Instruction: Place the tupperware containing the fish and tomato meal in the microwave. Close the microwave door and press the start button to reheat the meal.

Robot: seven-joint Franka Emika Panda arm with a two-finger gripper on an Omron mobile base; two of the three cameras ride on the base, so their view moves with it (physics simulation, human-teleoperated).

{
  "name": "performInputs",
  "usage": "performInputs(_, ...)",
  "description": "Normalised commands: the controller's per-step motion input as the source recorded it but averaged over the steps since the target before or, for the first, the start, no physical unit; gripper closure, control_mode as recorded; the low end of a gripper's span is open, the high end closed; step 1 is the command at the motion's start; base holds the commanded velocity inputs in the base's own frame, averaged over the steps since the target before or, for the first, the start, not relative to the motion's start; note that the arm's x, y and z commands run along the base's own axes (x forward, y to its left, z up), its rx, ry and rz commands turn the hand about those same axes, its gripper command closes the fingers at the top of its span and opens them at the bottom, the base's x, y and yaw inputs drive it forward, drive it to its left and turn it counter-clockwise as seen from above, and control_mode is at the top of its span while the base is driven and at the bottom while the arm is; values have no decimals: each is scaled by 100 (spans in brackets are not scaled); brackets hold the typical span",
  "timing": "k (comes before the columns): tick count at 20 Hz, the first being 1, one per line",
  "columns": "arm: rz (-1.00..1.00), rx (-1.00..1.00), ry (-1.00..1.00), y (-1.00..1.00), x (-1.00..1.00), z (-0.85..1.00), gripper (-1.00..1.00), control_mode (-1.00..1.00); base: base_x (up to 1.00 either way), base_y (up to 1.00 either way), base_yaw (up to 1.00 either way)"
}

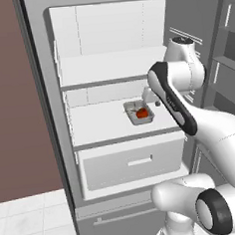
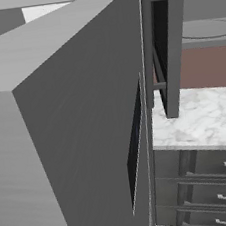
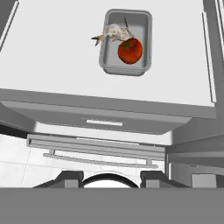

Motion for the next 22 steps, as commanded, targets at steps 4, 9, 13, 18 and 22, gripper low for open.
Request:
performInputs(4, 0, 0, 0, 0, 0, -12, -100, -100, 0, 0, 0)
performInputs(9, 0, -1, -5, 9, -11, -25, -100, -100, 0, 0, 0)
performInputs(13, 2, 0, -14, 5, -22, -37, -100, -100, 0, 0, 0)
performInputs(18, 0, 0, -16, 0, -9, -37, -100, -100, 0, 0, 0)
performInputs(22, 0, 0, -15, 0, 0, -33, -100, -100, 0, 0, 0)
